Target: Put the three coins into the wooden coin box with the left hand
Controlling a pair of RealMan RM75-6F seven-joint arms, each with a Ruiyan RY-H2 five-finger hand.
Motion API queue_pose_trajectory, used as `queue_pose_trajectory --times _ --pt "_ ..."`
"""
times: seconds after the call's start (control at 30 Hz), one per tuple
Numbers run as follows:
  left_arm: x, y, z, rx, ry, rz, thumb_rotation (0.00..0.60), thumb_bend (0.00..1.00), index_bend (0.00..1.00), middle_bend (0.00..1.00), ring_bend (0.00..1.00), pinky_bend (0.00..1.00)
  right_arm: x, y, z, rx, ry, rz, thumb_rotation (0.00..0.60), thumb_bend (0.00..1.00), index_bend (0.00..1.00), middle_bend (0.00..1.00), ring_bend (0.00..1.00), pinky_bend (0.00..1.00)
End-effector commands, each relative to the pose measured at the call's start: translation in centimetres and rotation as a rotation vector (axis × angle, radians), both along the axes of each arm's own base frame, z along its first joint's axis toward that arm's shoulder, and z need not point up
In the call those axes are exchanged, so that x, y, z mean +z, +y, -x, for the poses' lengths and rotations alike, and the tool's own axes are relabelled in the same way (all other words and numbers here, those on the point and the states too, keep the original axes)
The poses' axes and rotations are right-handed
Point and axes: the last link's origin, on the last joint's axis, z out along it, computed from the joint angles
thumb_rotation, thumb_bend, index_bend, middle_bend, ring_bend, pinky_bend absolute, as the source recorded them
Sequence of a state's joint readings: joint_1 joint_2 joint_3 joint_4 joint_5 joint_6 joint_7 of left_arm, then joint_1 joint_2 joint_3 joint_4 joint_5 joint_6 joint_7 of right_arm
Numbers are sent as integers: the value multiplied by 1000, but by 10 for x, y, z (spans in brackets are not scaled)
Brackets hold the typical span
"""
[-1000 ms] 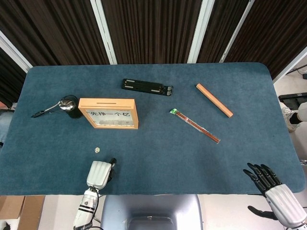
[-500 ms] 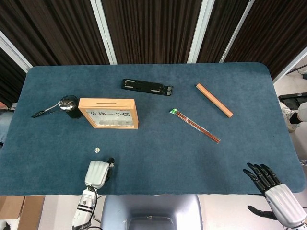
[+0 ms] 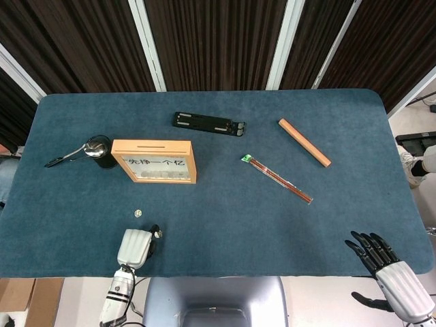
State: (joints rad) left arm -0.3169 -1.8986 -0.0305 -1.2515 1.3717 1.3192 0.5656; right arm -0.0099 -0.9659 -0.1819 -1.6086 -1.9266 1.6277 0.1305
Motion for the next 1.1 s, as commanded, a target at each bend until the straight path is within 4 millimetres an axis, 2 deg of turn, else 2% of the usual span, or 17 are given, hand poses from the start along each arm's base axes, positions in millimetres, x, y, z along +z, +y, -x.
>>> queue_pose_trajectory --times 0.03,0.4,1.1 --pt "-1 -1 0 -2 -3 1 600 411 433 1000 1000 1000 0 0 0 0 0 0 600 134 0 0 0 0" --pt "-2 0 -7 -19 -6 -1 600 411 433 1000 1000 1000 0 0 0 1 0 -1 600 134 0 0 0 0" --pt "-4 4 -5 -5 7 0 600 414 433 1000 1000 1000 1 1 0 1 -2 2 600 134 0 0 0 0"
